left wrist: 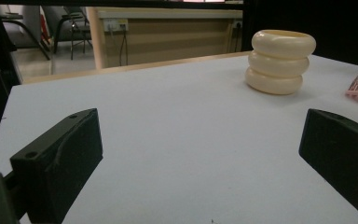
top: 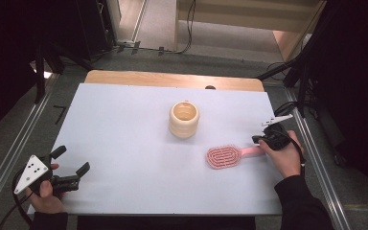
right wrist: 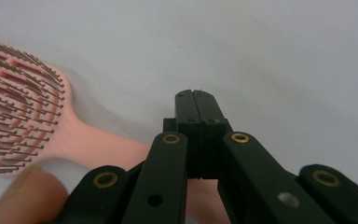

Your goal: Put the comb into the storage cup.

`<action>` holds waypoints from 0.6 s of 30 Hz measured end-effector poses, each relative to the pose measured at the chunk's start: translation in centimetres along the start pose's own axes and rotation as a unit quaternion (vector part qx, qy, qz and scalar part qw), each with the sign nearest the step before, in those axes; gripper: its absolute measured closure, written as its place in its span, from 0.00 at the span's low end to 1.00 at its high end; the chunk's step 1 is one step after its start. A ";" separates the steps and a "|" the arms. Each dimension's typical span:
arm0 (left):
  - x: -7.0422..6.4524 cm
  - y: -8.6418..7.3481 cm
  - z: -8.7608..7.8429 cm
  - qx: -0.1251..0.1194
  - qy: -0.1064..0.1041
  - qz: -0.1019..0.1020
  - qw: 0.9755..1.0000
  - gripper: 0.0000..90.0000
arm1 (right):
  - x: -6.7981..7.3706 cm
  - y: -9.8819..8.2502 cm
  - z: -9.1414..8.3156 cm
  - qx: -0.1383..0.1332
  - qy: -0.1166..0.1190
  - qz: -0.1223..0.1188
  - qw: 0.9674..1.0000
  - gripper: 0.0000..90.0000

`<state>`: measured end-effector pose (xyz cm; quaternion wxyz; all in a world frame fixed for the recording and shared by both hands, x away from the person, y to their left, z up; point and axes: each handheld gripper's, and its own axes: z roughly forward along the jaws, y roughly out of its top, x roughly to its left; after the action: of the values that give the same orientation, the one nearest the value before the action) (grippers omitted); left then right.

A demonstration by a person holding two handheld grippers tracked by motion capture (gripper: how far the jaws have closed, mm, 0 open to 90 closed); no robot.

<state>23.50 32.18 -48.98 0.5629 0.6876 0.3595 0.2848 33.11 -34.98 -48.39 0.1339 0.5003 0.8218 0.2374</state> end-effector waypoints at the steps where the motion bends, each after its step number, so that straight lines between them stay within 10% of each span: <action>1: 0.0 0.0 0.0 0.000 0.000 0.000 1.000 0.00 | -0.1 -0.1 0.1 0.003 0.000 0.000 1.000 0.98; 18: 0.0 0.0 0.0 0.002 0.001 0.002 1.000 0.00 | 0.0 -1.3 0.0 0.027 0.016 -0.002 1.000 0.98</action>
<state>23.48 32.13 -48.97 0.5602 0.6895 0.3591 0.2861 32.11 -35.45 -49.13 0.1078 0.4979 0.8311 0.2231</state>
